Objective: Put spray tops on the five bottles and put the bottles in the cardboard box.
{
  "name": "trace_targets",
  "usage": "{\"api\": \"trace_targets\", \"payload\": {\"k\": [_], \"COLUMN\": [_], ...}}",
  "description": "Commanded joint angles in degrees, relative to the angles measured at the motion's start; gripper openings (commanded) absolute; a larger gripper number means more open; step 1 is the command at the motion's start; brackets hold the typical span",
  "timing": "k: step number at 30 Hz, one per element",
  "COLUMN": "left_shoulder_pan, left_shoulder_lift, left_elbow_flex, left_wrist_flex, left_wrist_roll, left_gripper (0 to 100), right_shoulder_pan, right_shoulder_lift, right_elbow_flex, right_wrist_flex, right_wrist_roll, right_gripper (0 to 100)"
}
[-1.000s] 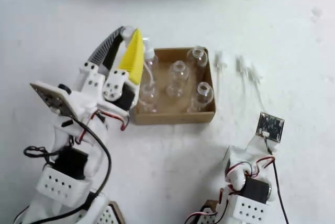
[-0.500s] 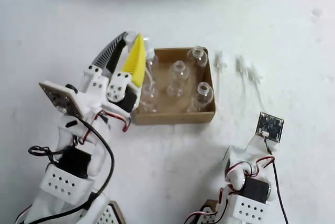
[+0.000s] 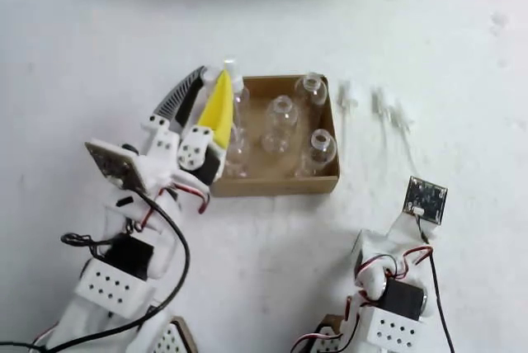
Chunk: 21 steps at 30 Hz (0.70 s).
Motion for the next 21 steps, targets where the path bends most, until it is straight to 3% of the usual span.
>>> {"api": "trace_targets", "payload": {"k": [1,7,13,21], "left_shoulder_pan": [0.5,0.3,0.7,2.6], "left_shoulder_lift": [-0.2,6.3,18.4,18.9], "left_elbow_flex": [0.6,0.4,-0.1,6.6], "left_wrist_flex": [-2.3,-3.0,-13.5,-18.6], "left_wrist_roll": [-2.2,-2.6,-2.6,-2.6], "left_gripper": [2,2,2,2], "right_shoulder_pan": [0.5,0.5,0.7,0.7], "right_shoulder_lift": [-0.3,-0.3,-0.3,-0.3], "right_elbow_flex": [0.5,0.5,0.5,0.5], "right_wrist_flex": [0.1,0.1,0.1,0.1], "right_wrist_roll": [0.0,0.0,0.0,0.0], "right_gripper": [4.9,4.9,4.9,4.9]}}
